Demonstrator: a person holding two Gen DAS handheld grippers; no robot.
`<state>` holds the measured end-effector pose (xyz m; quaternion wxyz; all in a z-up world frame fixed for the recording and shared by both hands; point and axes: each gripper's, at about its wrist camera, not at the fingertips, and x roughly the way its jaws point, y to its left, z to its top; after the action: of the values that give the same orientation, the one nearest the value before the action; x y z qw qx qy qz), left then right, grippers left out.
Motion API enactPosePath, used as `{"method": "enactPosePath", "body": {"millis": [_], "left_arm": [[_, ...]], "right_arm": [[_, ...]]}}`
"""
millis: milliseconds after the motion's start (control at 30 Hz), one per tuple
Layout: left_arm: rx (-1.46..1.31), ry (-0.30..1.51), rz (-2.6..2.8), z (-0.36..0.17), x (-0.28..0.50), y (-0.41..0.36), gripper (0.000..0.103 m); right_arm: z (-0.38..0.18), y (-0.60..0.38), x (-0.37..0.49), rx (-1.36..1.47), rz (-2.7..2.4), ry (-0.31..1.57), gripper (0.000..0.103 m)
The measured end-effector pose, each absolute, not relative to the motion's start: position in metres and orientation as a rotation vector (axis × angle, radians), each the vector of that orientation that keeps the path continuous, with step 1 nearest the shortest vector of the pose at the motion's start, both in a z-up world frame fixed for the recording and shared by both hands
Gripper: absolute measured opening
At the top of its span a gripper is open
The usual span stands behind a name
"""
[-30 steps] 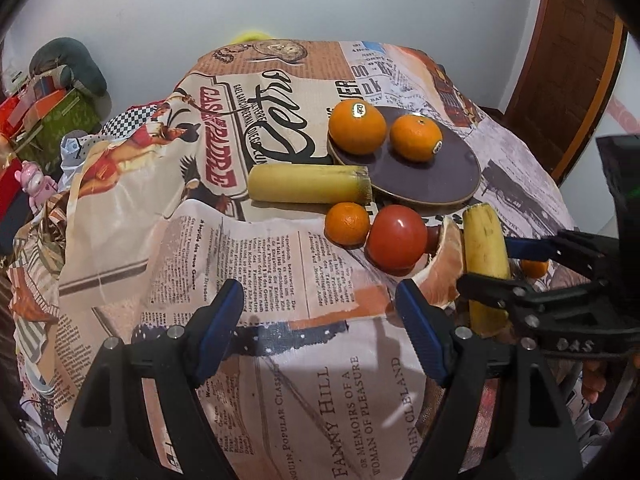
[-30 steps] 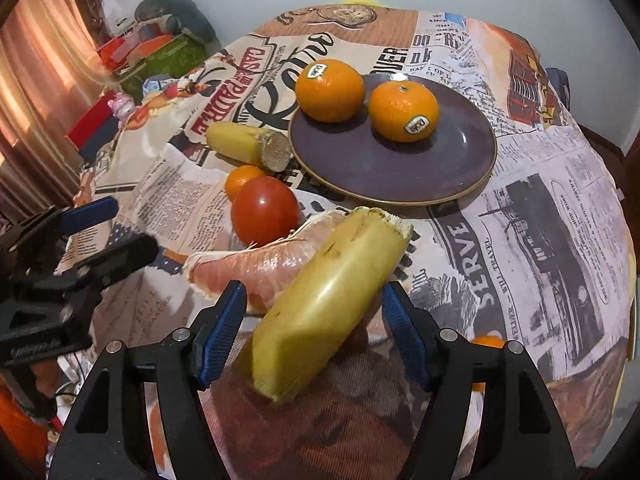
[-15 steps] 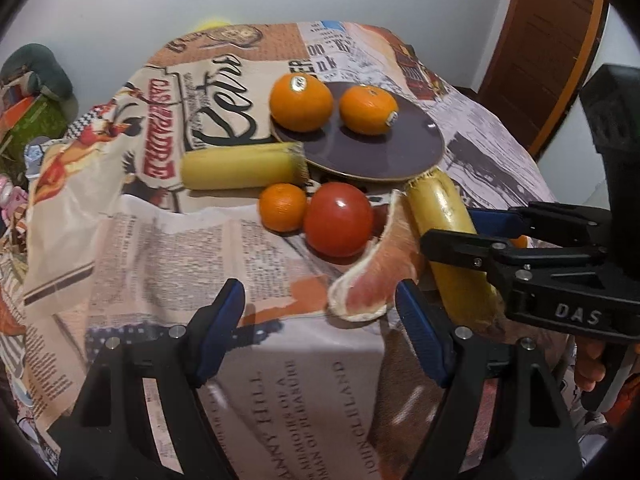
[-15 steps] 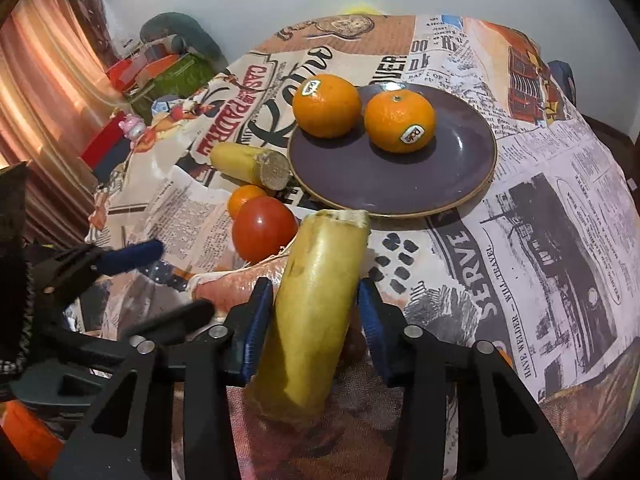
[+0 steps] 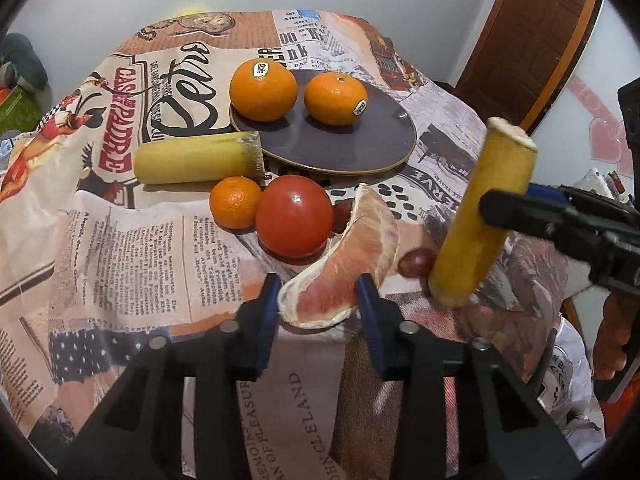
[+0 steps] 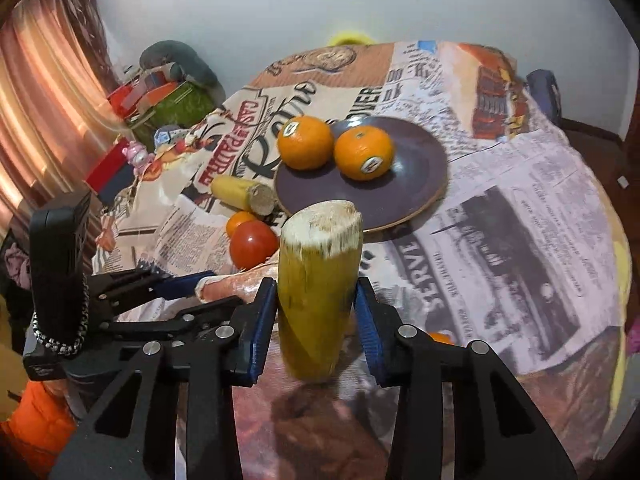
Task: Organize fruits
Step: 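Grasp and lift the pink grapefruit segment with the left gripper while the right holds the corn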
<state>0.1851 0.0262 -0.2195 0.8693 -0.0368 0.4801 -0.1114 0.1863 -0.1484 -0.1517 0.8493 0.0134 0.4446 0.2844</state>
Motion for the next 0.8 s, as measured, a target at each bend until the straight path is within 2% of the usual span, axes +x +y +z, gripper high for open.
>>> {"method": "enactPosePath", "body": {"millis": [67, 133, 400, 567, 633, 733, 800], "left_arm": [[-0.093, 1.0, -0.246, -0.216, 0.179, 0.029, 0.025], [-0.085, 0.993, -0.243, -0.212, 0.171, 0.031, 0.023], [0.03, 0.983, -0.196, -0.206, 0.134, 0.036, 0.022], [0.053, 1.021, -0.205, -0.209, 0.139, 0.036, 0.023], [0.066, 1.033, -0.195, -0.209, 0.146, 0.035, 0.03], [0.088, 1.017, -0.151, -0.206, 0.153, 0.035, 0.06], [0.087, 0.991, -0.136, -0.202, 0.156, 0.036, 0.065]], "right_arm": [[-0.148, -0.154, 0.186, 0.039, 0.589, 0.927, 0.036], [-0.145, -0.159, 0.184, 0.042, 0.579, 0.917, 0.036], [-0.136, -0.174, 0.177, 0.023, 0.535, 0.877, 0.036], [-0.143, -0.181, 0.178, 0.035, 0.532, 0.891, 0.036], [-0.147, -0.184, 0.178, 0.043, 0.534, 0.902, 0.036], [-0.15, -0.185, 0.177, 0.053, 0.54, 0.912, 0.036], [-0.152, -0.186, 0.178, 0.055, 0.544, 0.912, 0.036]]}}
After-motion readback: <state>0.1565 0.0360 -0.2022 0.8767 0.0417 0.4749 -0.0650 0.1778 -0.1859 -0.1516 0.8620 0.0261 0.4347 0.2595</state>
